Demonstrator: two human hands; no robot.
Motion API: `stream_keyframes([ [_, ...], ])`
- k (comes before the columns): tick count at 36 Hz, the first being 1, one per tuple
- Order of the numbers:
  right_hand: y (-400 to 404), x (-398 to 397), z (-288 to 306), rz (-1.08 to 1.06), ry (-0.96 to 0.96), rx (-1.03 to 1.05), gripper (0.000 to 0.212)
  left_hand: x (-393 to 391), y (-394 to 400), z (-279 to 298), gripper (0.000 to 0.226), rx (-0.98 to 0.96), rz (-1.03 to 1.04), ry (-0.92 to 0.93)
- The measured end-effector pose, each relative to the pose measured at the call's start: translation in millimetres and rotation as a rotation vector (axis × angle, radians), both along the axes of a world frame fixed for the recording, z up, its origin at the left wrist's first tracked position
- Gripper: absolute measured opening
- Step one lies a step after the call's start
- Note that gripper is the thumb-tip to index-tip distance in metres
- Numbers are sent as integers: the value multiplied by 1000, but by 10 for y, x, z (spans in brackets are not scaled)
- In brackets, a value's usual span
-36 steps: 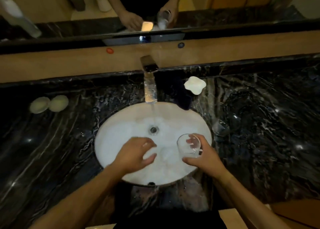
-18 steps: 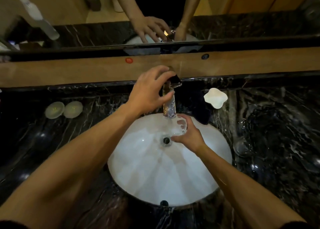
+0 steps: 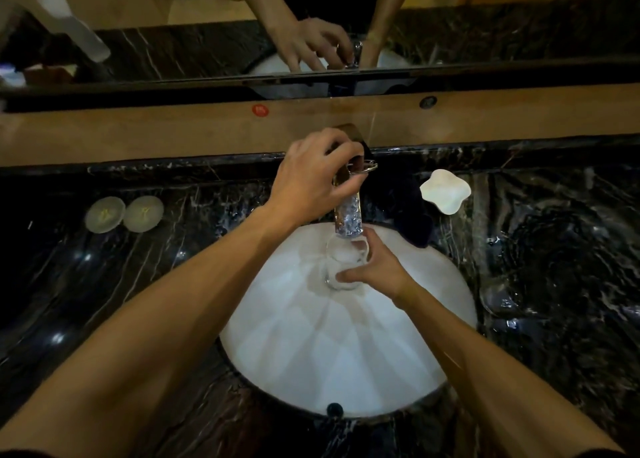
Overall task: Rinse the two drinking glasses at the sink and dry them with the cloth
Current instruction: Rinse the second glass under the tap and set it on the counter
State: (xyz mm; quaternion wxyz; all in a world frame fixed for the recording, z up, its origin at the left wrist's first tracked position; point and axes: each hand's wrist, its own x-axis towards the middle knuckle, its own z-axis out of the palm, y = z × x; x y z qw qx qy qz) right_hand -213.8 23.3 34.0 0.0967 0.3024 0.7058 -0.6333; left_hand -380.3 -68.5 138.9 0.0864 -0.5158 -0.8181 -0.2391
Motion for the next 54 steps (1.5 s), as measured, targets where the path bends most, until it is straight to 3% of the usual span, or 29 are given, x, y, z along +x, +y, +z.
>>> stream_keyframes([
  [5,-50,-23,68,49,13,-94,86,1,2,-30,38,25,12,-24],
  [9,-160,-66,113,-78,91,5,86,34,-173,-143,45,73,82,-70],
  [12,-148,-69,122,-139,117,219,87,101,-560,-394,49,139,253,-203],
  [16,-17,-20,144,-45,62,375,87,230,-1314,-931,58,-72,498,-257],
  [21,67,68,125,131,-38,222,89,506,-2167,-1378,70,-398,727,-308],
  [24,6,83,89,153,-19,133,90,641,-2446,-1490,76,-437,825,-366],
  [28,-177,61,63,24,69,144,89,754,-2597,-1560,75,-461,844,-368],
  [32,-257,18,64,-143,116,251,88,759,-2609,-1574,73,-435,854,-357],
  [38,-109,29,63,-109,50,427,85,754,-2609,-1592,71,-418,858,-350],
  [40,-46,45,80,-89,13,331,82,753,-2607,-1596,71,-409,858,-342],
  [47,-36,83,69,-62,-149,-294,81,755,-2612,-1594,71,-402,853,-336],
  [54,-215,130,-49,-155,-262,-586,66,759,-2607,-1601,69,-392,854,-323],
])
